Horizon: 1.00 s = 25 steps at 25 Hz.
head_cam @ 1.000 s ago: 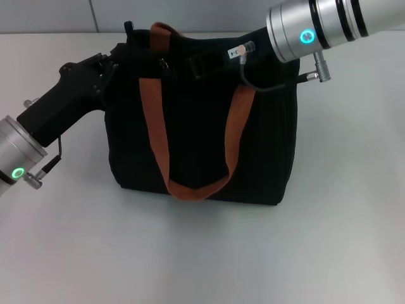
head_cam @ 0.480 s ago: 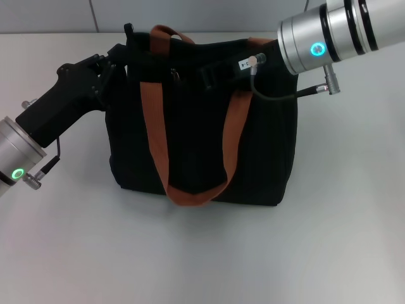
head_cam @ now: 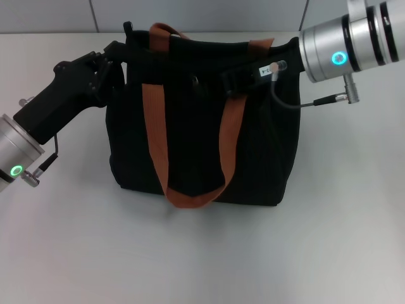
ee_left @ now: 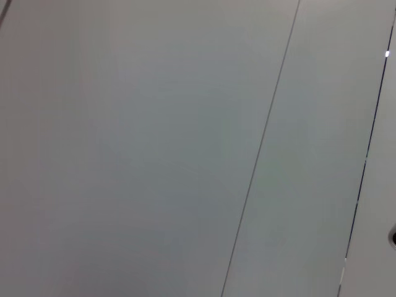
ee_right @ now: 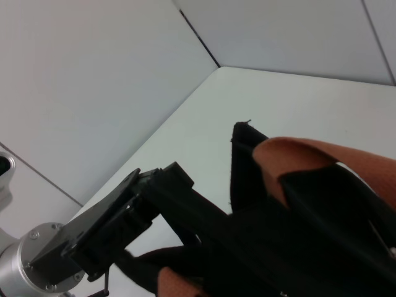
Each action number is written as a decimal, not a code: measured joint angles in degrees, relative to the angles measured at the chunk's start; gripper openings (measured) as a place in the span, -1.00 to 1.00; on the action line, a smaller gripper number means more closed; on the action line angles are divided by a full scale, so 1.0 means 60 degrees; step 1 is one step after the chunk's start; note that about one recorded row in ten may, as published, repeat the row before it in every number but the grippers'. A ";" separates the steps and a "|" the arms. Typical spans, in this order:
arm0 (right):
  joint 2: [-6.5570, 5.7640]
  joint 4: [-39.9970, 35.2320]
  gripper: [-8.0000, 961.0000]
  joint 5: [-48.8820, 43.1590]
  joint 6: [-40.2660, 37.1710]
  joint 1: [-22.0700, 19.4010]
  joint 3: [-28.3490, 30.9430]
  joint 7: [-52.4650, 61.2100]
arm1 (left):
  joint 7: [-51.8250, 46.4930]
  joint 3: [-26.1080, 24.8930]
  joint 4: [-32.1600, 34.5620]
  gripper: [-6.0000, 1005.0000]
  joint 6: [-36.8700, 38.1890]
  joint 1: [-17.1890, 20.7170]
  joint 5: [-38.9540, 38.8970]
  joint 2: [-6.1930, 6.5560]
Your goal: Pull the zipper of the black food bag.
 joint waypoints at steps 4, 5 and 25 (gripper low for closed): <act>-0.0024 -0.0014 -0.99 -0.0011 -0.0316 -0.0208 0.0487 -0.0027 | 0.0000 -0.0019 0.0003 -0.79 -0.0077 -0.0038 -0.0012 0.0002; -0.0037 -0.0017 -0.99 -0.0018 -0.0383 -0.0258 0.0586 -0.0037 | 0.0000 -0.0019 0.0009 -0.79 -0.0123 -0.0050 -0.0023 0.0002; -0.0284 -0.0340 -0.99 -0.0024 -0.1329 -0.1333 0.1933 -0.0035 | -0.0001 -0.0153 0.0109 -0.78 -0.0470 -0.0086 -0.0234 0.0027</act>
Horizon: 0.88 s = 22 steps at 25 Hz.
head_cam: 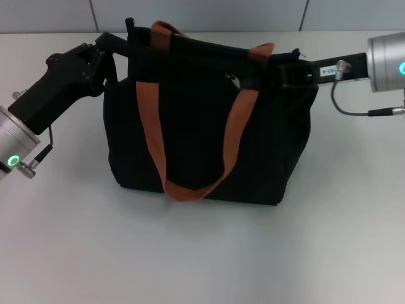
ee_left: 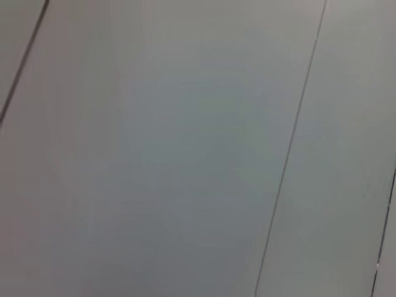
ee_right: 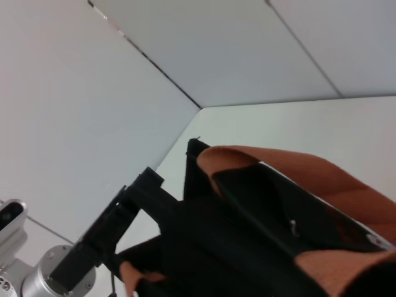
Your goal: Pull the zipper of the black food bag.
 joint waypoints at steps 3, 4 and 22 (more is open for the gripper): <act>-0.0003 -0.0170 -0.99 0.0032 -0.0051 -0.0305 0.0037 0.0017 | 0.0000 -0.0100 0.0046 -0.78 -0.0031 0.0002 -0.0046 0.0010; -0.0003 -0.0170 -1.00 0.0032 -0.0051 -0.0305 0.0037 0.0017 | 0.0000 -0.0100 0.0046 -0.78 -0.0031 0.0002 -0.0046 0.0010; 0.0065 -0.0243 -0.97 0.1420 -0.2958 -0.1716 0.2626 -0.2227 | -0.0142 -0.0196 0.0732 -0.78 -0.0001 -0.0227 -0.0054 0.0019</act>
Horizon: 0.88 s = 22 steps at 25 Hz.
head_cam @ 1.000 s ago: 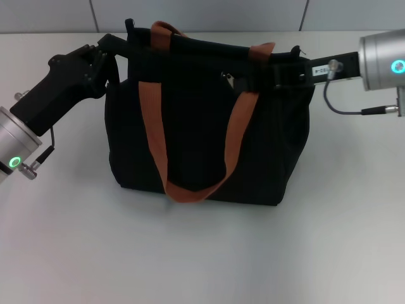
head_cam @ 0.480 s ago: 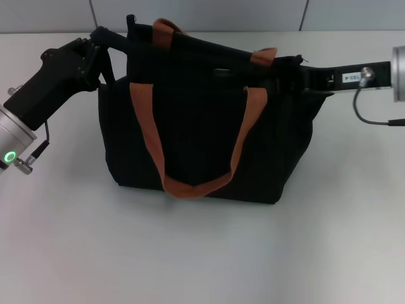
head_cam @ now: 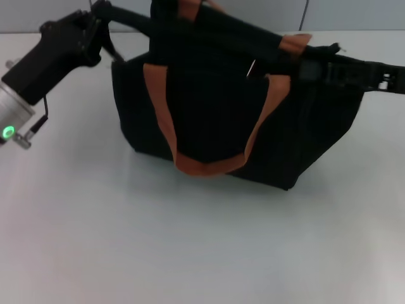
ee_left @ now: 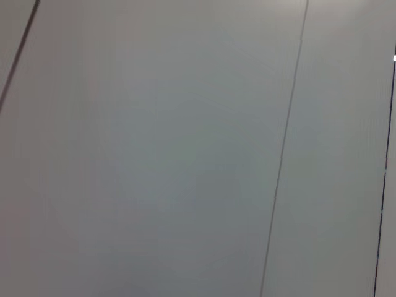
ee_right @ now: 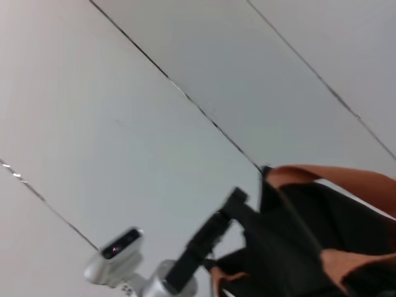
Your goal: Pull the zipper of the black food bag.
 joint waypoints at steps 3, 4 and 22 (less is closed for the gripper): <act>0.0071 0.0035 -0.97 0.0670 -0.0261 -0.0438 0.0004 -0.0937 | -0.0095 -0.0016 0.0282 -0.78 -0.0248 -0.0241 -0.0001 0.0007; 0.0090 0.0087 -0.97 0.0834 -0.0324 -0.0550 0.0010 -0.1177 | -0.0162 -0.0018 0.0321 -0.78 -0.0303 -0.0274 -0.0001 0.0008; 0.0323 0.0881 0.01 0.2160 -0.1179 -0.0722 0.0049 -0.4660 | -0.0169 0.0220 -0.0039 -0.77 -0.0439 -0.0244 -0.0245 -0.0011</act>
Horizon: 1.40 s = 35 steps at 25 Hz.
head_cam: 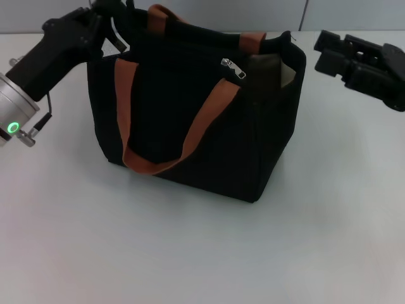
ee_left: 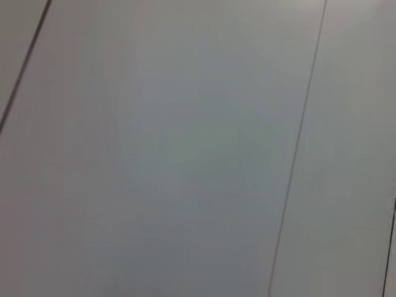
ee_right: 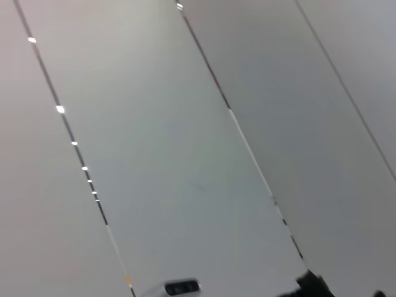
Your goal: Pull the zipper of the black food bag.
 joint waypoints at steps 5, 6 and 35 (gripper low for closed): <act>0.0092 0.0016 0.30 -0.0013 -0.0029 0.0011 -0.0017 -0.0313 | 0.0009 0.0065 -0.0003 -0.77 0.0131 0.0051 0.0067 0.0005; 0.0093 0.0021 0.30 -0.0020 -0.0029 -0.0004 -0.0015 -0.0327 | 0.0013 0.0068 0.0024 -0.77 0.0192 0.0071 0.0083 0.0015; 0.0117 0.0203 0.30 -0.0077 -0.0046 -0.0197 -0.0429 -0.1660 | -0.0571 -0.0236 0.1858 0.52 0.4304 0.2107 0.1010 0.0481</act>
